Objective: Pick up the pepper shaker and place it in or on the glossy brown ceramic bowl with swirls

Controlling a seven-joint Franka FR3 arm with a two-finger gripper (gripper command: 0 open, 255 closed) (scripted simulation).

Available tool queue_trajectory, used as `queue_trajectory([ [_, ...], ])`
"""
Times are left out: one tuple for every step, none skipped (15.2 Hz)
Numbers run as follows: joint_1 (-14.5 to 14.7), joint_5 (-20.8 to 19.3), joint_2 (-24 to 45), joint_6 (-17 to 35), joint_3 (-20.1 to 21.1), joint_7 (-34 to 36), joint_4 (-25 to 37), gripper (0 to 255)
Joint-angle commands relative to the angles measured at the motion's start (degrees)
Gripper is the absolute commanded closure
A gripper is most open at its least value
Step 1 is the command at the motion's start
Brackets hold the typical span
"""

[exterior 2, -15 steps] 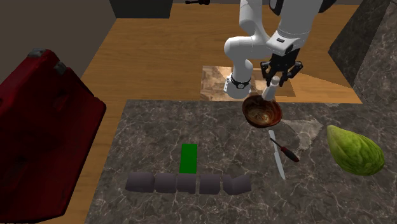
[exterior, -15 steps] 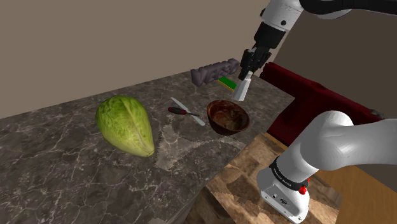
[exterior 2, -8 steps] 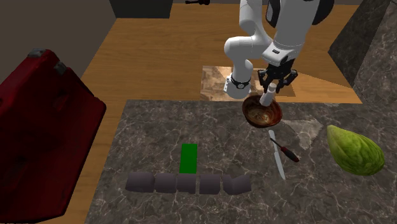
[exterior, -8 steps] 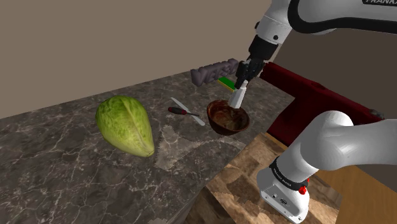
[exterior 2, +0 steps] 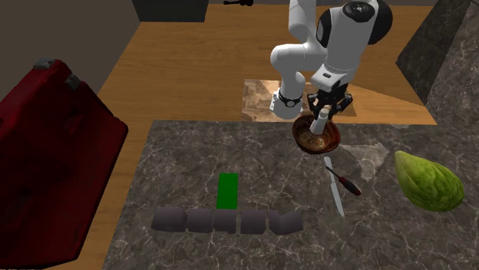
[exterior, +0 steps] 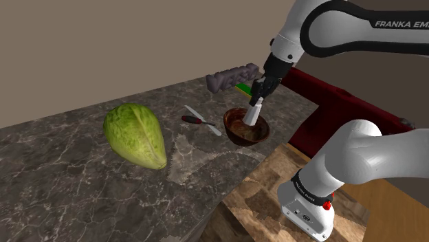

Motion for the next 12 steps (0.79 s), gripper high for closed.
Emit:
queue_trajectory([
  [0.0, 0.1, 0.1, 0.6, 0.0, 0.0, -0.5, 255],
  [0.0, 0.1, 0.1, 0.6, 0.0, 0.0, -0.5, 255],
  [0.0, 0.1, 0.1, 0.6, 0.1, 0.0, -0.5, 255],
  [0.0, 0.1, 0.1, 0.6, 0.1, 0.0, -0.5, 255],
  [0.0, 0.1, 0.1, 0.6, 0.1, 0.0, -0.5, 255],
  [0.0, 0.1, 0.1, 0.6, 0.0, 0.0, -0.5, 255],
  [0.0, 0.1, 0.1, 0.6, 0.0, 0.0, -0.5, 255],
  [0.0, 0.1, 0.1, 0.6, 0.0, 0.0, -0.5, 0],
  [0.0, 0.1, 0.1, 0.6, 0.0, 0.0, -0.5, 0],
  [0.0, 0.1, 0.1, 0.6, 0.0, 0.0, -0.5, 0],
  [0.0, 0.1, 0.1, 0.6, 0.0, 0.0, -0.5, 0],
  [0.0, 0.1, 0.1, 0.6, 0.0, 0.0, -0.5, 0],
])
